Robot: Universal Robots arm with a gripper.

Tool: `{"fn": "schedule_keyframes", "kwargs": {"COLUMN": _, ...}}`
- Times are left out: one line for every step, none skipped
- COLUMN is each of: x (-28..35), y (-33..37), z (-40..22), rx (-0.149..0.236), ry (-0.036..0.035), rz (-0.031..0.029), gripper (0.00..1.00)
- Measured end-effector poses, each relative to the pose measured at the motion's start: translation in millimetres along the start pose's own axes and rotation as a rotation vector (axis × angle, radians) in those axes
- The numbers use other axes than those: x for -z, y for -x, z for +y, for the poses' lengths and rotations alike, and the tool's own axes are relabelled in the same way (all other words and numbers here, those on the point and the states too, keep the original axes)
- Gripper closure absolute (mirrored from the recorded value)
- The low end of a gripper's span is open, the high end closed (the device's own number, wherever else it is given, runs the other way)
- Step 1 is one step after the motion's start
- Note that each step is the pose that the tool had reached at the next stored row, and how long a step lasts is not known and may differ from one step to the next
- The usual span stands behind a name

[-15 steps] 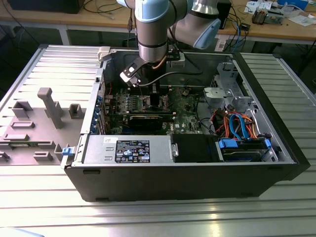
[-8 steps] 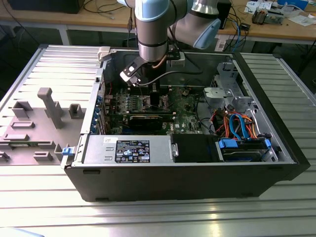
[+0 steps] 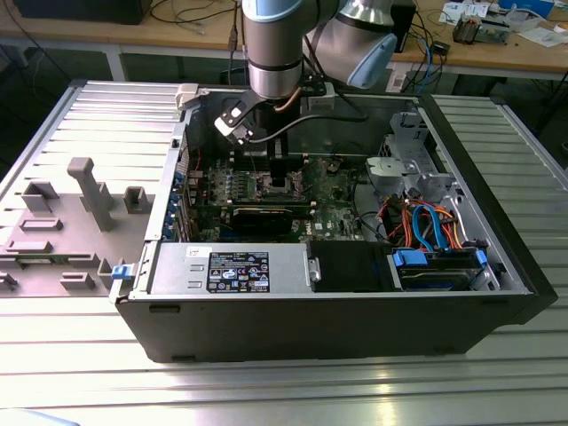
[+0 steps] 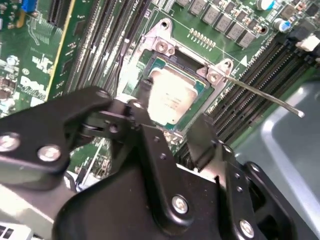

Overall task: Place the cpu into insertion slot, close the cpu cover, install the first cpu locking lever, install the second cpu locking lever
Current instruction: 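Place the cpu into insertion slot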

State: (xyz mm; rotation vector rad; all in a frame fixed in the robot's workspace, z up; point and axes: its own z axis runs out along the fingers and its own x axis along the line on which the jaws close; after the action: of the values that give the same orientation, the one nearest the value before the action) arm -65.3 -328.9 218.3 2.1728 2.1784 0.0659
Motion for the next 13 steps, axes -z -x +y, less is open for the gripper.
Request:
{"fn": "schedule_keyframes", "kwargs": {"x": 2.1, "y": 0.1, "z": 0.2, "rx": 0.000, "ry": -0.0006, "rz": 0.0000, "gripper": 0.51}}
{"fn": "schedule_keyframes", "kwargs": {"x": 2.3, "y": 0.0, "z": 0.2, "rx": 0.000, "ry": -0.0006, "rz": 0.0001, "gripper": 0.51}}
{"fn": "schedule_keyframes", "kwargs": {"x": 2.3, "y": 0.0, "z": 0.2, "rx": 0.000, "ry": -0.0006, "rz": 0.0003, "gripper": 0.57}}
{"fn": "schedule_keyframes", "kwargs": {"x": 2.4, "y": 0.0, "z": 0.2, "rx": 0.000, "ry": -0.0006, "rz": 0.0002, "gripper": 0.64}}
{"fn": "schedule_keyframes", "kwargs": {"x": 2.5, "y": 0.1, "z": 0.2, "rx": 0.000, "ry": -0.0009, "rz": 0.0000, "gripper": 0.69}}
{"fn": "schedule_keyframes", "kwargs": {"x": 2.5, "y": 0.1, "z": 0.2, "rx": 0.000, "ry": -0.0008, "rz": 0.0000, "gripper": 0.69}}
{"fn": "schedule_keyframes", "kwargs": {"x": 2.5, "y": 0.1, "z": 0.2, "rx": 0.000, "ry": -0.0008, "rz": 0.0000, "gripper": 0.75}}
{"fn": "schedule_keyframes", "kwargs": {"x": 2.5, "y": 0.0, "z": 0.2, "rx": 0.000, "ry": -0.0008, "rz": 0.0001, "gripper": 0.82}}
{"fn": "schedule_keyframes", "kwargs": {"x": 2.5, "y": 0.1, "z": 0.2, "rx": 0.000, "ry": -0.0009, "rz": 0.0000, "gripper": 0.87}}
{"fn": "schedule_keyframes", "kwargs": {"x": 2.5, "y": 0.1, "z": 0.2, "rx": 0.000, "ry": -0.0009, "rz": 0.0000, "gripper": 0.87}}
{"fn": "schedule_keyframes", "kwargs": {"x": 2.6, "y": 0.1, "z": 0.2, "rx": 0.000, "ry": -0.0009, "rz": 0.0000, "gripper": 0.89}}
{"fn": "schedule_keyframes", "kwargs": {"x": 2.6, "y": 0.1, "z": 0.2, "rx": 0.000, "ry": -0.0010, "rz": 0.0000, "gripper": 0.89}}
{"fn": "schedule_keyframes", "kwargs": {"x": 2.6, "y": 0.1, "z": 0.2, "rx": 0.000, "ry": -0.0010, "rz": 0.0000, "gripper": 0.89}}
